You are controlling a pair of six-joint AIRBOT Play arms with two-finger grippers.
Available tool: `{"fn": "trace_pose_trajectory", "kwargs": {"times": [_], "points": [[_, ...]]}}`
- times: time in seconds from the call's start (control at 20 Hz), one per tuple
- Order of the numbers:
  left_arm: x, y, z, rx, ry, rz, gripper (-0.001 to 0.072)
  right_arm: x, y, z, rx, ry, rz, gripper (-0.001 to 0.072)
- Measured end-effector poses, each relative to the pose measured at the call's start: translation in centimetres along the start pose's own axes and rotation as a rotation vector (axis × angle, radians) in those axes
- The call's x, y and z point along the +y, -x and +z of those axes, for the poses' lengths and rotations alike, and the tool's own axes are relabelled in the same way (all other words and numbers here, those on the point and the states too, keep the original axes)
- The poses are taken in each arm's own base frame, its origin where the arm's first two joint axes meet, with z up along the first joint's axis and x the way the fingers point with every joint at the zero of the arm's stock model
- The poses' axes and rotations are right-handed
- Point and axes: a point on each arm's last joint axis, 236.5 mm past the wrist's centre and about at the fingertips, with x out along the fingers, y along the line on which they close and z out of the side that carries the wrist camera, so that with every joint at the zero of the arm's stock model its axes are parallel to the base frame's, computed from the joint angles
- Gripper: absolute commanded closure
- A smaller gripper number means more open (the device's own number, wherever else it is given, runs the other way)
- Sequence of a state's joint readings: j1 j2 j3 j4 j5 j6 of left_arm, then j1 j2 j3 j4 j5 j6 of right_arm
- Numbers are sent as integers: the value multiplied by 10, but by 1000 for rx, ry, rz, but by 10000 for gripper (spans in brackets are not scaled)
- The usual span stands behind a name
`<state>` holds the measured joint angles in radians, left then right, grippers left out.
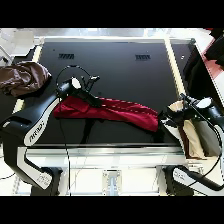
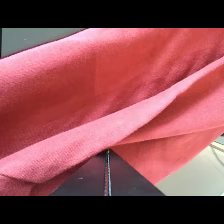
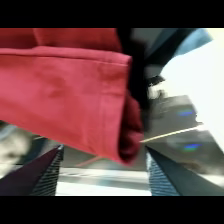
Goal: Fold the shirts.
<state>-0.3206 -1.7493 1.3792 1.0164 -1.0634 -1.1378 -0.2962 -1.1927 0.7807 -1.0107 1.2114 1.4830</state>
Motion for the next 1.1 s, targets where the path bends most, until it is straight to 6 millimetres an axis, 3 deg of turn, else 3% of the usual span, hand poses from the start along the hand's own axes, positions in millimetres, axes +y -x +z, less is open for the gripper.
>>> {"fn": "trace_pose_trajectory", "kwargs": {"times": [0.3,0.5,0.6,0.7,0.75,0.95,1.1], "points": [[-1,0,1,-3,6,-5,687,-5,-42,6,88,-112,156,71],[-11,0,5,-21,30,-45,687,3,-57,18,76,-138,248,103],[-13,1,7,-27,35,-57,687,7,-61,29,34,-127,269,329],[-15,1,7,-29,38,-63,687,13,-63,40,-7,-107,282,617],[-15,1,7,-30,39,-65,687,21,-62,43,-15,-94,301,696],[-15,1,7,-30,40,-67,688,66,-47,48,-5,23,387,697],[-17,0,1,0,31,-69,688,112,-15,55,-28,146,449,697]]}}
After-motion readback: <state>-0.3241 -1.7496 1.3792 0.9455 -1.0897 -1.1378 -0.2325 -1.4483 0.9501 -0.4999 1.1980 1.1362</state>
